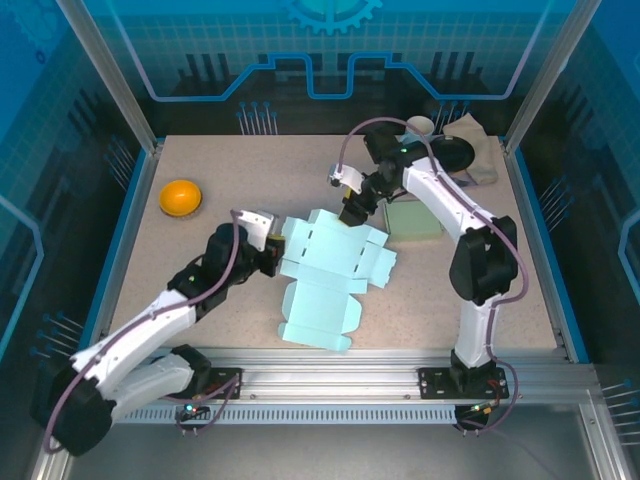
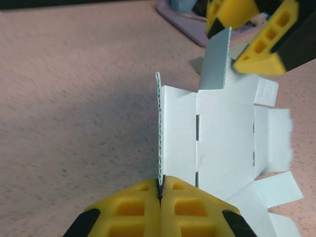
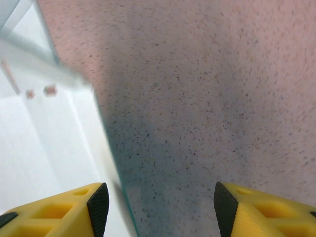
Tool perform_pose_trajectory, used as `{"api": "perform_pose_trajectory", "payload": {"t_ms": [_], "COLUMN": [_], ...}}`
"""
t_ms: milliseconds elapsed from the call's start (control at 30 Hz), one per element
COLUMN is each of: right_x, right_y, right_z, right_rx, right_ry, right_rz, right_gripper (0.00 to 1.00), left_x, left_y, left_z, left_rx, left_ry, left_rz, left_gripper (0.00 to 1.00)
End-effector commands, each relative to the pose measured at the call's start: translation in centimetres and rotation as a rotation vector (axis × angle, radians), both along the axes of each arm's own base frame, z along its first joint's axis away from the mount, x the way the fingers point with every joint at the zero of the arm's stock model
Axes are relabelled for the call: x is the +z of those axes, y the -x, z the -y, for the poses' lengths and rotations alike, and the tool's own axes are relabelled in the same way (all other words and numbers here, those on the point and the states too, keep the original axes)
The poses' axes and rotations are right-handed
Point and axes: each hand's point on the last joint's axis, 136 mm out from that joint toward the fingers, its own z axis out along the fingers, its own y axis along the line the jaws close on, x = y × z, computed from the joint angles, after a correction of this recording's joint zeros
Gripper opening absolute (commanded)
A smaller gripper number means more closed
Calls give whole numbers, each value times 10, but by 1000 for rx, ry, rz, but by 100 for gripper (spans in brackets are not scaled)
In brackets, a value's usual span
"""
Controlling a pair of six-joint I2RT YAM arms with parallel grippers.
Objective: Fold the paper box
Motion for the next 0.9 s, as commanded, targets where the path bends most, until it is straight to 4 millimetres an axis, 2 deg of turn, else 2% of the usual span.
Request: {"api": "perform_pose_trajectory", "payload": {"t_ms": [0,133,267,367,533,667,767,867], "right_x": [19,34,27,25,13,11,8,5], "right_y": [36,65,64,65,62,63,64,64], "right_z": [15,15,24,28,32,33,34,34], "right_rx": [173,293,278,276,265,265,270,274], "right_ry": [-5,-99,-43,-30,15,20,33,50], "right_rz": [5,69,72,77,81,76,72,77], "right_gripper": [60,60,57,50,50,47,37,22], "left_x": [18,26,31,34,37,35,34,37], "left_y": [3,9,13,13,16,16,15,16], "left_z": [-11,-9,-6,-9,-10,-10,-11,-12], "left_rx": [34,22,7,21,21,23,31,34], "left_ry": [-54,-51,-40,-40,-25,-30,-34,-30], "left_rz": [130,160,178,188,209,204,205,213], "left_gripper": [0,0,0,0,0,0,0,0]}}
